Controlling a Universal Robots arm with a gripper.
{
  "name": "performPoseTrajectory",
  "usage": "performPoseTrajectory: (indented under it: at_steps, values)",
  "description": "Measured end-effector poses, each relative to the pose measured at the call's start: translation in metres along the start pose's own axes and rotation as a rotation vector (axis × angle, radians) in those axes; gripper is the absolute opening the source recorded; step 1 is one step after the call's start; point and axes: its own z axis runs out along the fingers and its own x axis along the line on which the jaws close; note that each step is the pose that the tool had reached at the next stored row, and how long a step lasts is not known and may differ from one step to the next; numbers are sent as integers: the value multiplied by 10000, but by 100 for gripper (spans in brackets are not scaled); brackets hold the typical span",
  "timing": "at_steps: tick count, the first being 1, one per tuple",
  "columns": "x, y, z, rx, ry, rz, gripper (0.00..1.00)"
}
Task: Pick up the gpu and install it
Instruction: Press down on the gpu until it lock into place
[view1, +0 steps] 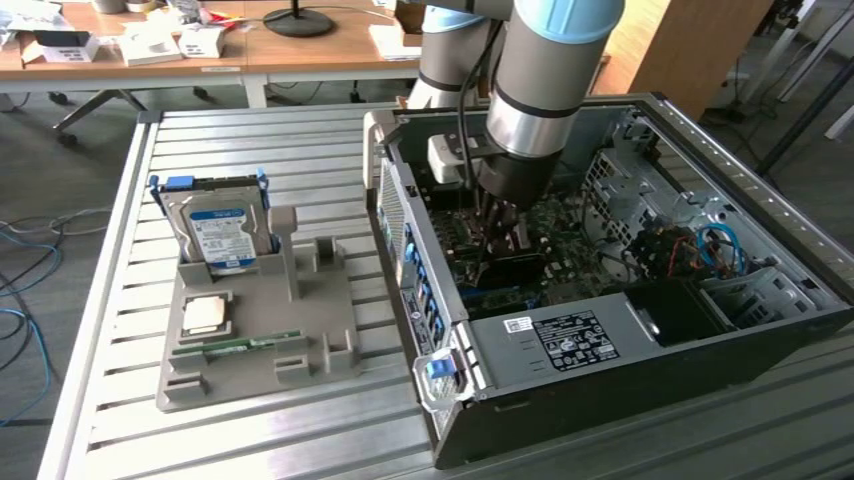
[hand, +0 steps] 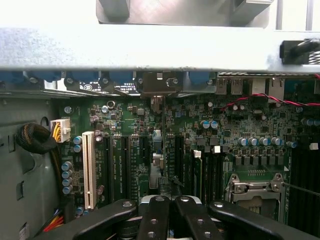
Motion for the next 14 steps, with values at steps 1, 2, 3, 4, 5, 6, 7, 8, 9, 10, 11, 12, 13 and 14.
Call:
performPoseTrajectory:
  at_steps: [1, 2, 3, 4, 5, 6, 7, 8, 9, 10, 11, 12, 13, 14]
  values:
    - [0, 2, 0, 7, 0, -2, 11]
    - [0, 3, 0, 13, 0, -3, 11]
    - [0, 6, 0, 19, 0, -4, 11]
    - [0, 8, 0, 24, 0, -5, 11]
    - [0, 11, 0, 29, 0, -5, 11]
    - [1, 13, 0, 33, 0, -7, 11]
    - [1, 15, 1, 37, -1, -7, 11]
    - [1, 18, 1, 40, -1, -7, 11]
    - [1, 20, 1, 43, -1, -7, 11]
    - [1, 20, 1, 45, -1, -8, 11]
    - [1, 20, 1, 45, 0, -9, 11]
    - [1, 20, 1, 46, -1, -8, 11]
    - [1, 21, 2, 46, -2, -8, 11]
    - [1, 21, 2, 46, -1, -7, 11]
